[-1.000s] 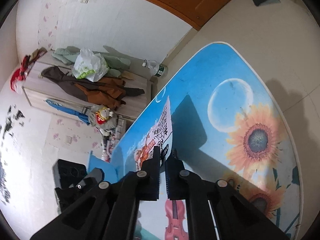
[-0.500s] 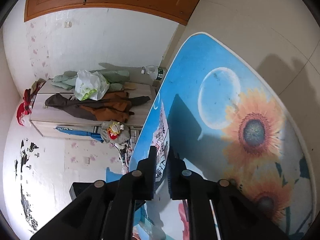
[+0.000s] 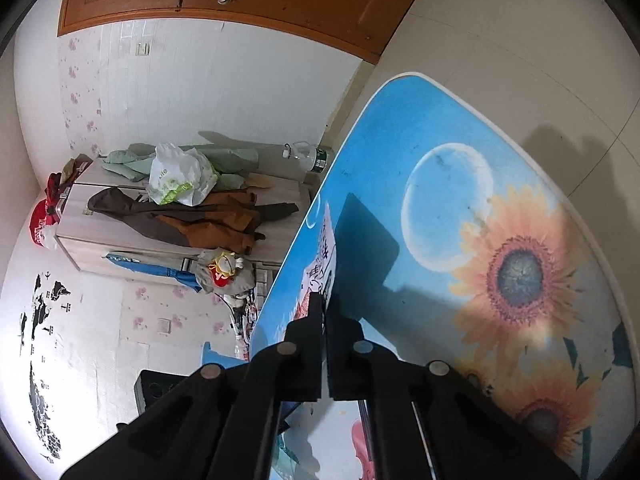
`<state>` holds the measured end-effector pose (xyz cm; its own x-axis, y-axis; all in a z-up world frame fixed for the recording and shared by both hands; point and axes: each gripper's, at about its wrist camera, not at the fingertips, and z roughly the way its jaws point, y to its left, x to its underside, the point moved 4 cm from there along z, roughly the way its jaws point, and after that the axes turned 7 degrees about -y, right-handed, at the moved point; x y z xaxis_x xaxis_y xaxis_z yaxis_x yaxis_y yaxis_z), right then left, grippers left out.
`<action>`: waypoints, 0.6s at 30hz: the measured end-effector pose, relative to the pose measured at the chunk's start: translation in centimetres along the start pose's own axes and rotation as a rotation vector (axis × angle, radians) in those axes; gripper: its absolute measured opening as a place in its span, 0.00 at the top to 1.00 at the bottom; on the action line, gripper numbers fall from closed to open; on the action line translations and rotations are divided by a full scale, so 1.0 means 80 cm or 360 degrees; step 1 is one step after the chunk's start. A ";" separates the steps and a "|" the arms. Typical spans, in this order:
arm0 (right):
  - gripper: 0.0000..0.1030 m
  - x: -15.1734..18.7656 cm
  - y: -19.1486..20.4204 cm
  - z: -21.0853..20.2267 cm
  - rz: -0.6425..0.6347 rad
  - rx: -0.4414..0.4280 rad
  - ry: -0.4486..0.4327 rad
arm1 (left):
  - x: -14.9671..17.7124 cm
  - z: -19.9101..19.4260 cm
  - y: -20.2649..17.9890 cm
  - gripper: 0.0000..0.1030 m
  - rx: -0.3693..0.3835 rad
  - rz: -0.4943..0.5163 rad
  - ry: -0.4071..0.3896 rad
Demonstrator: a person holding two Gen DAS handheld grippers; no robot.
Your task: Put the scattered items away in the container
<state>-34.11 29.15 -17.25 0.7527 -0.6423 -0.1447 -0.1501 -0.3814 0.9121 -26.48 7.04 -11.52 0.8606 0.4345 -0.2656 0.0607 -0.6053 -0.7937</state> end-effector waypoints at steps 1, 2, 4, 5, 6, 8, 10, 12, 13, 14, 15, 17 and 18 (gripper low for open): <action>0.99 0.000 -0.002 -0.002 0.0017 -0.0009 -0.0001 | 0.003 -0.002 0.001 0.03 -0.0003 -0.0016 -0.0010; 0.99 0.001 -0.003 -0.003 0.0027 -0.0014 -0.0005 | 0.003 -0.002 -0.001 0.03 -0.0007 -0.0025 -0.0017; 0.99 0.003 -0.005 -0.007 0.0021 -0.0015 -0.0010 | 0.006 0.001 -0.003 0.03 -0.0010 -0.0038 -0.0025; 0.99 0.004 -0.006 -0.010 0.0022 -0.0016 -0.0013 | 0.006 0.002 -0.004 0.03 -0.0012 -0.0045 -0.0028; 0.99 0.005 -0.007 -0.012 0.0027 -0.0024 -0.0010 | 0.005 0.004 -0.004 0.03 -0.0010 -0.0056 -0.0031; 0.99 0.008 -0.007 -0.017 0.0034 -0.0035 -0.0016 | 0.006 0.007 -0.006 0.03 0.0011 -0.0093 -0.0042; 0.99 0.010 -0.006 -0.022 0.0047 -0.0054 -0.0021 | 0.006 0.010 -0.009 0.03 0.0020 -0.0125 -0.0060; 0.99 0.010 -0.007 -0.028 0.0066 -0.0065 -0.0038 | 0.006 0.011 -0.009 0.03 0.0042 -0.0156 -0.0072; 0.99 0.010 -0.008 -0.030 0.0077 -0.0071 -0.0048 | 0.006 0.012 -0.009 0.03 0.0071 -0.0185 -0.0078; 0.99 0.009 -0.009 -0.033 0.0089 -0.0075 -0.0057 | 0.007 0.011 -0.008 0.03 0.0091 -0.0206 -0.0085; 0.99 0.009 -0.011 -0.035 0.0100 -0.0082 -0.0061 | 0.005 0.009 -0.006 0.03 0.0110 -0.0224 -0.0092; 0.99 0.008 -0.013 -0.036 0.0133 -0.0095 -0.0064 | 0.003 0.007 -0.003 0.03 0.0146 -0.0259 -0.0105; 0.99 0.008 -0.015 -0.036 0.0153 -0.0103 -0.0067 | 0.002 0.006 -0.003 0.03 0.0160 -0.0275 -0.0112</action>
<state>-31.57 31.14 -17.34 0.7091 -0.7016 -0.0701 -0.1775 -0.2738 0.9452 -26.63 7.56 -11.67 0.8040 0.5739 -0.1553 0.1507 -0.4495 -0.8805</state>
